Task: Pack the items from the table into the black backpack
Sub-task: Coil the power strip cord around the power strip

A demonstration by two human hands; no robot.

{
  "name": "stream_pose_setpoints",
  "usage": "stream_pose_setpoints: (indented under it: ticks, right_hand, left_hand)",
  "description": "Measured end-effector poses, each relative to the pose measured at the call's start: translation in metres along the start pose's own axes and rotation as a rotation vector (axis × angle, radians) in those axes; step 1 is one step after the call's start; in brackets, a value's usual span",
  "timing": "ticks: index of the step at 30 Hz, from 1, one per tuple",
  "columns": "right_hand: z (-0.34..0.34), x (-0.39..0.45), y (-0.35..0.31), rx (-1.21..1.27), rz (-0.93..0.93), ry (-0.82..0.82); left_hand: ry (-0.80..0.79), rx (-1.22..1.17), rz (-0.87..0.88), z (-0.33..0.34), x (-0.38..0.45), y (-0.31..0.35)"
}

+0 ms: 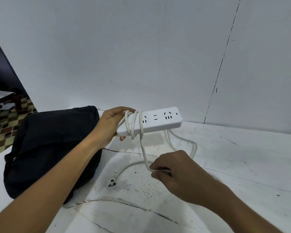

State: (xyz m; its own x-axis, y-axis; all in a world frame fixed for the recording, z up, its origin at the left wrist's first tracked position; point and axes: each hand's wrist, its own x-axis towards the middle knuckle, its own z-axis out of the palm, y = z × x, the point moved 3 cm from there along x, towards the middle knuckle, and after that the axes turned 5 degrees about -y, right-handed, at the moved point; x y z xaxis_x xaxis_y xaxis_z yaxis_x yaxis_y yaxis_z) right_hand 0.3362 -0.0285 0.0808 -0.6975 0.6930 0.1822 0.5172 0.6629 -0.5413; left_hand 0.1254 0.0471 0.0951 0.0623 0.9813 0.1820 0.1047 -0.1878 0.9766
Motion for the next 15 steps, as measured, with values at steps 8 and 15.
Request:
stream_pose_setpoints:
  ticks: [8,15]
  right_hand:
    - [-0.004,0.002,-0.021,0.045,-0.095,0.068]
    - [0.001,0.001,-0.028,-0.005,-0.130,0.039]
  left_hand:
    - [0.101,0.082,-0.108,0.018,-0.001,-0.019]
    - [-0.076,-0.152,-0.352,0.026,-0.014,-0.047]
